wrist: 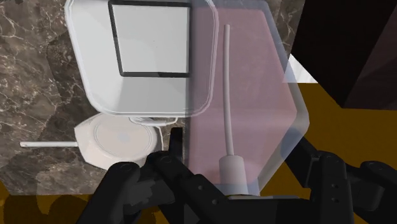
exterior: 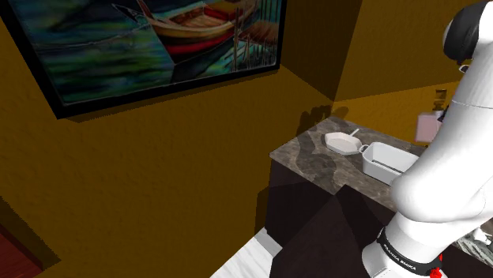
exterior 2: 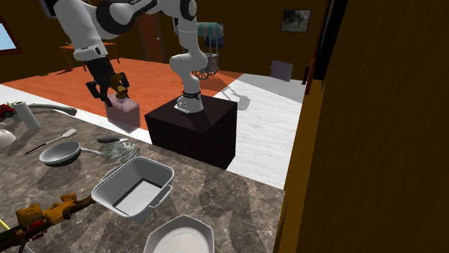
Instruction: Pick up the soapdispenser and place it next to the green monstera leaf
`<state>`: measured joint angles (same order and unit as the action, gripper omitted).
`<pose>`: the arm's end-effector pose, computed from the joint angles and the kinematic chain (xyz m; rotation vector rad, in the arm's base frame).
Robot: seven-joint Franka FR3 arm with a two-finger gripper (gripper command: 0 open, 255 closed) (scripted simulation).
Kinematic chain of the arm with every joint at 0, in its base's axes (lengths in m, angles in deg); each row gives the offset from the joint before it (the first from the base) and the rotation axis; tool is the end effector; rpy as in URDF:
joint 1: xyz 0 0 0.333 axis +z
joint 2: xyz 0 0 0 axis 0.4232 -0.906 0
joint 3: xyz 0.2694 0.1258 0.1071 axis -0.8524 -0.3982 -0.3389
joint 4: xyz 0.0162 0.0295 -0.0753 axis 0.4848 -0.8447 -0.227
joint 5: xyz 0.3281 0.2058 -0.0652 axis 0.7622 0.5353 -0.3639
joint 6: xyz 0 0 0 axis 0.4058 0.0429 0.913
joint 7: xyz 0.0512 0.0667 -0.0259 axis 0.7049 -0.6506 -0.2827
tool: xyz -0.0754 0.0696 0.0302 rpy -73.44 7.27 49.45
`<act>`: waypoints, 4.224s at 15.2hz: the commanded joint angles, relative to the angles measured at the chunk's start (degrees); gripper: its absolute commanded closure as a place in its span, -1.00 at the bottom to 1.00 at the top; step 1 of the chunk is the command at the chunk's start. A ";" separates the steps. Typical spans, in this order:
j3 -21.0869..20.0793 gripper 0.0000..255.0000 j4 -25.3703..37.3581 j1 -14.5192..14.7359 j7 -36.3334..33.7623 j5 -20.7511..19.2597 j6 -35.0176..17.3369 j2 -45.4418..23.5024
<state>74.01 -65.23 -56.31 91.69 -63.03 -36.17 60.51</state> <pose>0.0387 -0.5806 0.4594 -3.1007 -0.0585 -0.3953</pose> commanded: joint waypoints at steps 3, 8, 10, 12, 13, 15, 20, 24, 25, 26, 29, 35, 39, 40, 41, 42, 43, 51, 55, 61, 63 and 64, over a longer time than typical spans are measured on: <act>-0.05 1.00 5.84 -8.00 7.87 5.05 4.80 -6.68; -1.82 1.00 14.06 -19.04 15.24 9.95 10.48 -14.32; -2.81 1.00 17.96 -23.74 17.63 11.70 12.82 -17.40; -4.06 1.00 23.12 -29.41 20.04 13.68 15.66 -21.10; -4.20 1.00 22.50 -29.33 20.27 13.79 15.01 -21.21; -4.40 1.00 21.31 -29.15 20.77 14.10 13.77 -21.52; -5.00 1.00 18.66 -28.90 22.06 15.11 10.83 -22.50; -5.61 1.00 16.84 -28.90 23.13 16.08 8.60 -23.47; -5.79 1.00 16.43 -28.93 23.40 16.34 8.06 -23.74; -5.97 1.00 16.03 -28.96 23.67 16.61 7.53 -24.02; -6.54 1.00 14.92 -29.11 24.49 17.46 5.98 -24.90; -7.88 1.00 13.11 -29.63 26.14 19.32 3.04 -26.87; -8.88 1.00 12.19 -30.12 27.24 20.66 1.19 -28.33; -9.14 1.00 11.99 -30.25 27.52 21.01 0.74 -28.71; -9.41 1.00 11.81 -30.39 27.79 21.35 0.30 -29.10; -9.68 1.00 11.64 -30.54 28.06 21.70 -0.14 -29.49; -9.96 1.00 11.48 -30.69 28.34 22.05 -0.57 -29.89; -12.32 1.00 10.72 -32.06 30.47 24.94 -3.86 -33.30; -13.57 1.00 10.65 -32.83 31.50 26.41 -5.40 -35.13; -15.51 1.00 10.92 -34.08 32.97 28.60 -7.59 -38.02; -16.17 1.00 11.12 -34.51 33.43 29.31 -8.28 -39.02; -16.50 1.00 11.24 -34.73 33.66 29.67 -8.63 -39.53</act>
<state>57.84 -54.26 -90.79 125.19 -33.70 -44.53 21.51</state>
